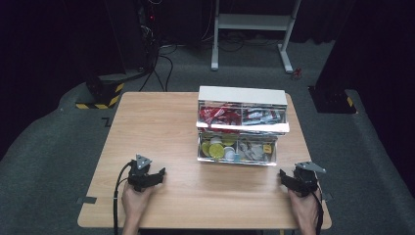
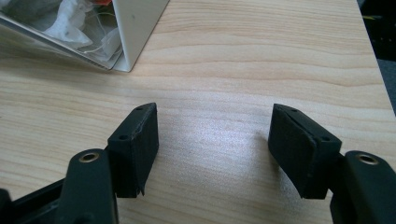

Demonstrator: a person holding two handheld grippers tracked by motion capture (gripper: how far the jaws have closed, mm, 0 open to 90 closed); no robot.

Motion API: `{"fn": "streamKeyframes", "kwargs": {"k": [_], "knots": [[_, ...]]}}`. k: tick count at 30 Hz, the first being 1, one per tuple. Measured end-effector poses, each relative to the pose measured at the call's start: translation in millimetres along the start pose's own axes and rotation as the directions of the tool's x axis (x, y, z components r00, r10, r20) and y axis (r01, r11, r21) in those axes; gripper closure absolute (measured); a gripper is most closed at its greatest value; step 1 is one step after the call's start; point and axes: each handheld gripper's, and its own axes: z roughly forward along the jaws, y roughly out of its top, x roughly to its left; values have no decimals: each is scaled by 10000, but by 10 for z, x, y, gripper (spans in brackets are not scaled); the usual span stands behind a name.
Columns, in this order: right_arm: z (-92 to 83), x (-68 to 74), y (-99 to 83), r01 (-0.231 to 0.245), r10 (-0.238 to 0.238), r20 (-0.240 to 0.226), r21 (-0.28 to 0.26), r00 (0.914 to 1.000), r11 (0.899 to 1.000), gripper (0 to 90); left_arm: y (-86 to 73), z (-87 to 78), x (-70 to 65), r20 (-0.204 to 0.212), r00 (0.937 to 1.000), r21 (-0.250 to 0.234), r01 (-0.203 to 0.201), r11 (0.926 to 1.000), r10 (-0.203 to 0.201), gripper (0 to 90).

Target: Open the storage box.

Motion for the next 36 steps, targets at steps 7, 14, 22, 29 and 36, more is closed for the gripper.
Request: {"fn": "streamKeyframes", "kwargs": {"k": [7, 14, 22, 29, 36], "knots": [[-21, -1, -8, 109, -108, -95, 34, 9999, 9999, 377, 0, 0, 0, 7, 10000, -1, -4, 10000, 4, 265], [-77, 23, -40, 134, -144, -551, -180, 9984, 9997, 447, -1, -1, 0, 14, 10000, 0, -3, 10000, 3, 265], [-146, 72, -41, 87, -137, -1090, -464, 9940, 9989, 467, -1, -1, 0, 17, 10000, -1, -9, 10000, 9, 264], [-228, 121, 9, 84, -223, -1562, -891, 9875, 9960, 484, -1, -1, 0, 24, 10000, 0, -3, 10000, 3, 264], [-272, 152, 58, -27, -199, -1878, -1195, 9820, 9928, 499, -1, -1, 0, 24, 10000, -2, -4, 10000, 4, 264]]}}
